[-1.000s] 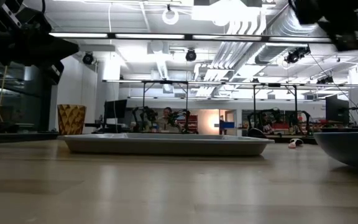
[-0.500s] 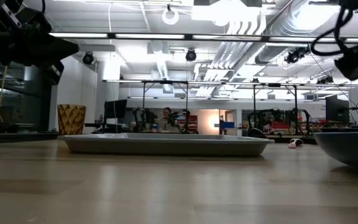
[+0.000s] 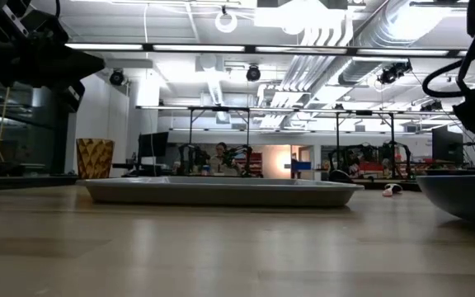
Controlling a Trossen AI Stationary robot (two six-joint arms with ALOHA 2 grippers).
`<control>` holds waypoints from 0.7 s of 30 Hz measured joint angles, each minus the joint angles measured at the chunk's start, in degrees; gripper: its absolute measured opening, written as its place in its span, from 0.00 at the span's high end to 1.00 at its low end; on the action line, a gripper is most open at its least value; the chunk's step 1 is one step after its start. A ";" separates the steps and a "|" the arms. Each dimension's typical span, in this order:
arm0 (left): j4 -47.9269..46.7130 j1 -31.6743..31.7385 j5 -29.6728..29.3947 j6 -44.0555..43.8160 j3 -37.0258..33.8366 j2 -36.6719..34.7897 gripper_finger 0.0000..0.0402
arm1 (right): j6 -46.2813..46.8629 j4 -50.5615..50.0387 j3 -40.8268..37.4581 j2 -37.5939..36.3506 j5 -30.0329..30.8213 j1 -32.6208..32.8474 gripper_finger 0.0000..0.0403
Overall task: Pick and place plate/cup/fork/spoon on tray
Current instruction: Put the dark blue plate on the light blue tray
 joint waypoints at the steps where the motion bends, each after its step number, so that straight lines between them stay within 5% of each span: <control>1: 0.00 0.00 0.00 0.00 0.00 0.00 1.00 | -0.34 1.25 -0.21 0.00 -0.03 0.00 0.58; 9: 0.00 0.01 0.00 0.00 0.01 0.00 1.00 | -1.00 6.14 -1.69 -0.02 -0.10 0.00 0.60; 17: 0.00 0.01 0.00 0.00 -0.01 0.00 1.00 | -3.68 6.43 -1.61 -0.52 -4.24 0.00 0.96; 21: 0.00 0.01 0.00 0.00 0.00 0.00 1.00 | -9.67 7.96 0.54 -4.24 -13.03 -0.01 0.97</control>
